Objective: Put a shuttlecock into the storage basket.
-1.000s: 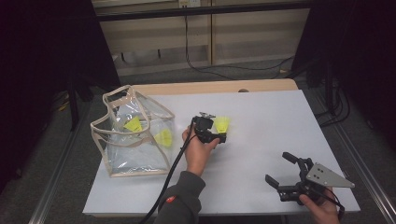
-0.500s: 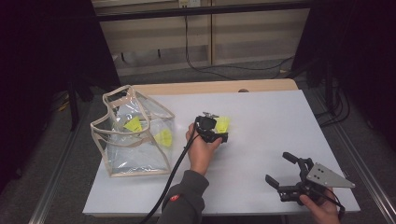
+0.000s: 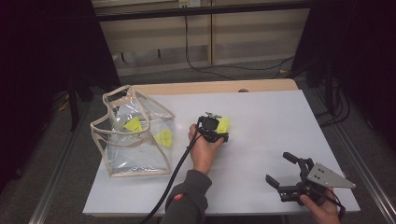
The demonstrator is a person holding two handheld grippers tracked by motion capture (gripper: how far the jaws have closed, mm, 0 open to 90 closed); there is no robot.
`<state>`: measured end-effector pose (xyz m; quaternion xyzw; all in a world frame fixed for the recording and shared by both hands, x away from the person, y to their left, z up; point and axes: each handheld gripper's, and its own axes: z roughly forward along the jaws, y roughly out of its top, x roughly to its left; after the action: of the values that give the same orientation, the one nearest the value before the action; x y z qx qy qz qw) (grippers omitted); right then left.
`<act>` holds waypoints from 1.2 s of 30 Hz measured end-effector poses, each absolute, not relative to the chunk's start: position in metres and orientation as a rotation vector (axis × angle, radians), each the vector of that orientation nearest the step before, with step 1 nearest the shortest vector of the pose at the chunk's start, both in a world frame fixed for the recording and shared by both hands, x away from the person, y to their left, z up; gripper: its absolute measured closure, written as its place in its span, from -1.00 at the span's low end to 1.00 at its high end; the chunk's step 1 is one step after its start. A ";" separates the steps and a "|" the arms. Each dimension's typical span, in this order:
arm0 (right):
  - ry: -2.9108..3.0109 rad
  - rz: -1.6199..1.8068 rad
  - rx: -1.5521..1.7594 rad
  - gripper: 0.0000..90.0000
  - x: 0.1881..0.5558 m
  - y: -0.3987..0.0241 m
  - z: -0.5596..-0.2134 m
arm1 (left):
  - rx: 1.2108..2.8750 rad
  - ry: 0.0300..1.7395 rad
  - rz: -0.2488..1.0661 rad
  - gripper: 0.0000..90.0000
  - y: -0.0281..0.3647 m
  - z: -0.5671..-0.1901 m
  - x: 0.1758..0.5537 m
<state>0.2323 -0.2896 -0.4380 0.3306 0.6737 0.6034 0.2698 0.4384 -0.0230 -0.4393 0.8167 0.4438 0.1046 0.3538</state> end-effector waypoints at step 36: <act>1.808 1.629 0.889 -0.94 0.232 -0.290 -0.437 | 2.098 1.187 0.277 0.26 -0.032 -0.450 0.438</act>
<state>0.2319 -0.2903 -0.4373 0.3301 0.6716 0.6051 0.2716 0.4377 -0.0318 -0.4496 0.8100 0.4581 0.1071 0.3502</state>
